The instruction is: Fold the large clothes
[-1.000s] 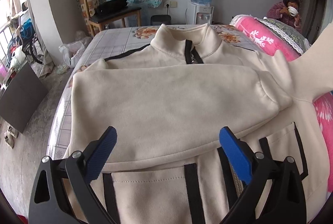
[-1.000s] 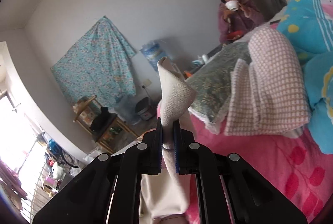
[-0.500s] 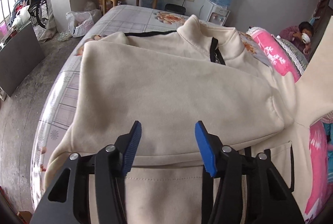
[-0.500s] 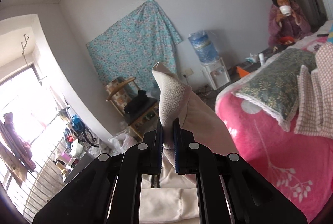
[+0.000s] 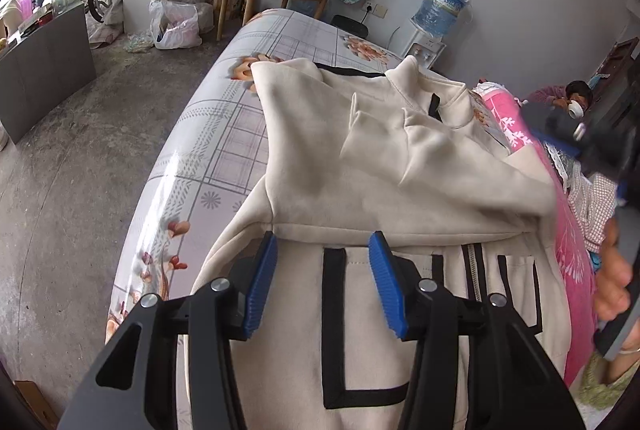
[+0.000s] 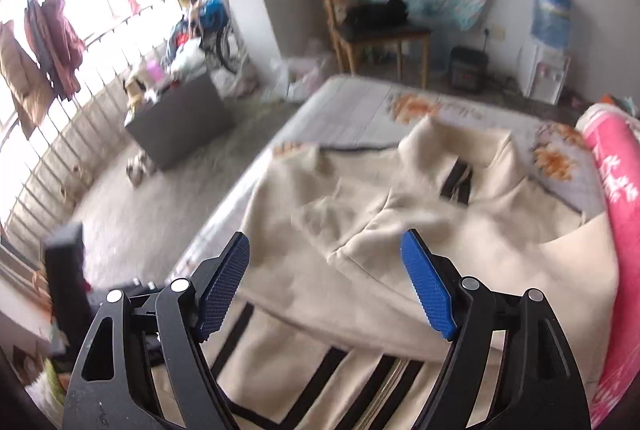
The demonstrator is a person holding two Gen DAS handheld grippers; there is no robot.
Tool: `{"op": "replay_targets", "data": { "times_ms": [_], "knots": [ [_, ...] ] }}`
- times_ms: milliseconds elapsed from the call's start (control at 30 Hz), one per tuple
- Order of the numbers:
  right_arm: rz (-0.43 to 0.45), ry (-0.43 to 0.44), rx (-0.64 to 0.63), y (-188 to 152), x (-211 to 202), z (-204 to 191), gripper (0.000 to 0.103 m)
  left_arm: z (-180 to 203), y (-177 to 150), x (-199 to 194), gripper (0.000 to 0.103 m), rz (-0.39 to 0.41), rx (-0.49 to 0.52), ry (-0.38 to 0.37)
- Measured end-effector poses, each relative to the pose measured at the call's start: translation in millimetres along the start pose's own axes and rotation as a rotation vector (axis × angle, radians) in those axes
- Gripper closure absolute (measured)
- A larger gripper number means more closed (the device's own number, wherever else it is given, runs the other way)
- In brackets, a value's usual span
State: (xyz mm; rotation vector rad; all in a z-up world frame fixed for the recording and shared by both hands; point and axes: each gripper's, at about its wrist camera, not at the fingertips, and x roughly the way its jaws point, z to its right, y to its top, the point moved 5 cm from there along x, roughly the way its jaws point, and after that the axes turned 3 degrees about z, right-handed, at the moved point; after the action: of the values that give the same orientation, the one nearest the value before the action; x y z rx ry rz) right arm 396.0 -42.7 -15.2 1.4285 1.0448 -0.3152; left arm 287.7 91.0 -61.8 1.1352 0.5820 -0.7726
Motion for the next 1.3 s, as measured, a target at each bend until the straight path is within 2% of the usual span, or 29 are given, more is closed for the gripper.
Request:
{"op": "replay_targets", "data": {
  "times_ms": [33,100,233,300,333,433,567,633,667,700,733,800,900,967,1000,1067,1133,1167,1200,1300],
  "knots": [
    [-0.039,0.000,0.001,-15,7,3,0.028,-1,-1,-1,0.057,-0.002,-0.002,-0.012],
    [-0.060,0.009,0.035,-37,7,14,0.028,-1,0,-2,0.057,0.004,0.002,-0.041],
    [-0.005,-0.040,0.174,-62,-31,73,0.029,10,12,2,0.057,0.019,0.007,-0.115],
    [0.028,-0.084,0.257,-74,-54,110,0.033,18,26,9,0.057,0.025,-0.005,-0.148],
    [0.044,-0.113,0.295,-80,-63,128,0.038,22,33,16,0.057,0.027,-0.012,-0.159],
    [0.082,-0.177,0.407,-107,-92,176,0.049,31,57,48,0.057,-0.006,-0.043,-0.149],
    [0.100,-0.223,0.509,-142,-110,214,0.059,39,76,100,0.057,-0.080,-0.034,-0.061],
    [0.081,-0.228,0.532,-154,-109,223,0.061,43,78,123,0.067,-0.117,0.008,-0.007],
    [0.071,-0.232,0.534,-158,-106,225,0.063,44,77,131,0.082,-0.132,0.034,0.034],
    [0.062,-0.238,0.532,-161,-103,226,0.063,46,77,132,0.091,-0.110,0.069,0.076],
    [0.055,-0.245,0.526,-164,-99,226,0.063,49,77,131,0.096,-0.106,0.101,0.095],
    [0.047,-0.260,0.512,-166,-94,226,0.063,50,83,114,0.098,-0.055,0.104,0.072],
    [0.047,-0.281,0.478,-165,-94,224,0.064,51,95,64,0.098,0.080,0.092,0.027],
    [0.041,-0.291,0.450,-168,-94,223,0.064,42,95,36,0.098,0.152,0.079,0.065],
    [0.036,-0.298,0.436,-169,-92,222,0.064,36,92,31,0.098,0.163,0.069,0.088],
    [0.022,-0.310,0.416,-172,-88,222,0.064,22,78,40,0.098,0.114,0.084,0.164],
    [0.009,-0.307,0.413,-173,-86,223,0.064,7,59,63,0.098,0.005,0.095,0.206],
    [0.002,-0.307,0.418,-174,-86,225,0.063,1,52,69,0.097,-0.032,0.076,0.195],
    [0.002,-0.304,0.425,-173,-89,227,0.063,-3,48,69,0.097,-0.032,0.056,0.178],
    [0.022,-0.273,0.427,-163,-104,229,0.054,-1,51,60,0.095,-0.006,0.031,0.119]
  ]
}}
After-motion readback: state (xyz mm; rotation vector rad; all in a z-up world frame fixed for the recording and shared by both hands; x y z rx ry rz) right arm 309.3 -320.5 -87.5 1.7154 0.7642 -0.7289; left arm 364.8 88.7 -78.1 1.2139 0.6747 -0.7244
